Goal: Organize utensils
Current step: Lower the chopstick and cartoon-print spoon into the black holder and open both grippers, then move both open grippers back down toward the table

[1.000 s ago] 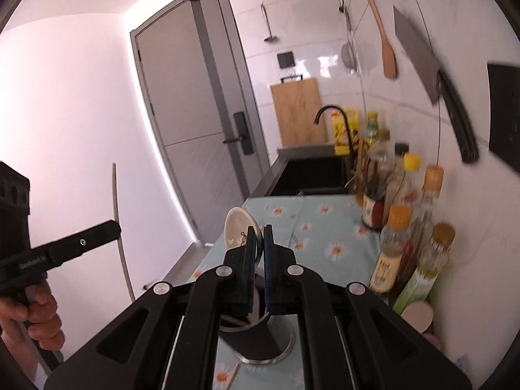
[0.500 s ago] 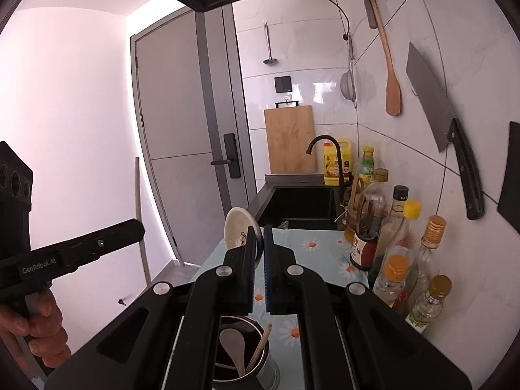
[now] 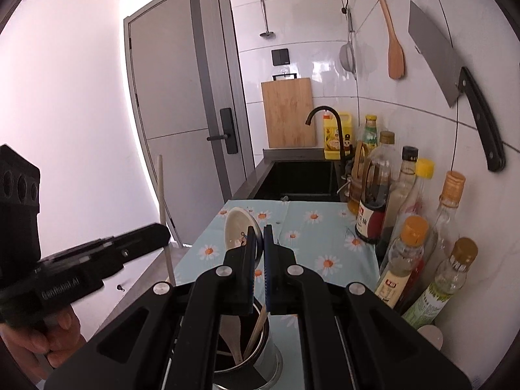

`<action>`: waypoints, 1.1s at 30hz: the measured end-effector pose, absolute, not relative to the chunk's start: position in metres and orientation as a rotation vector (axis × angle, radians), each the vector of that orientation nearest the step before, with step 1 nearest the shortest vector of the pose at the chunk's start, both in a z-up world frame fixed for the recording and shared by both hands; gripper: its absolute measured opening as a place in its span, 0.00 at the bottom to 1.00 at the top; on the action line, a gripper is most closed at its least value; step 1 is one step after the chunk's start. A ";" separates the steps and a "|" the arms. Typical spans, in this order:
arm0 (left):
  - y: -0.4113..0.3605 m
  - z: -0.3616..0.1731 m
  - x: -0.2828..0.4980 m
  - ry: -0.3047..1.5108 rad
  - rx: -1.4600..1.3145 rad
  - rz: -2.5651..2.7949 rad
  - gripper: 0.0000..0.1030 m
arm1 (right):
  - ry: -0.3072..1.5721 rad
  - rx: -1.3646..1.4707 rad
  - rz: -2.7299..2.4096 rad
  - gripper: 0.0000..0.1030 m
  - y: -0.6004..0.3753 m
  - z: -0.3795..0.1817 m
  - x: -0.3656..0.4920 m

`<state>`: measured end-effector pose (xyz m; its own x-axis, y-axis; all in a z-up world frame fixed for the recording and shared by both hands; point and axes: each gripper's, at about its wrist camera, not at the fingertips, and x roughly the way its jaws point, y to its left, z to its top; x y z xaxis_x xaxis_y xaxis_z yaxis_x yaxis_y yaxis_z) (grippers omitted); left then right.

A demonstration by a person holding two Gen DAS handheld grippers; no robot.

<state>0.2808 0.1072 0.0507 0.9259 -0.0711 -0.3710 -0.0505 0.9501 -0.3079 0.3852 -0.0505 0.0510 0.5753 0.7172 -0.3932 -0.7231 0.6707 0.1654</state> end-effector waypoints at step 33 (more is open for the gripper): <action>0.094 0.039 0.245 0.456 -0.386 -0.048 0.27 | 0.549 0.055 0.865 0.21 -0.068 0.038 0.356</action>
<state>0.2452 0.0944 0.0385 0.8979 -0.1302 -0.4206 -0.0405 0.9268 -0.3734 0.3558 -0.0682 0.0383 0.5201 0.7347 -0.4356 -0.7069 0.6565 0.2631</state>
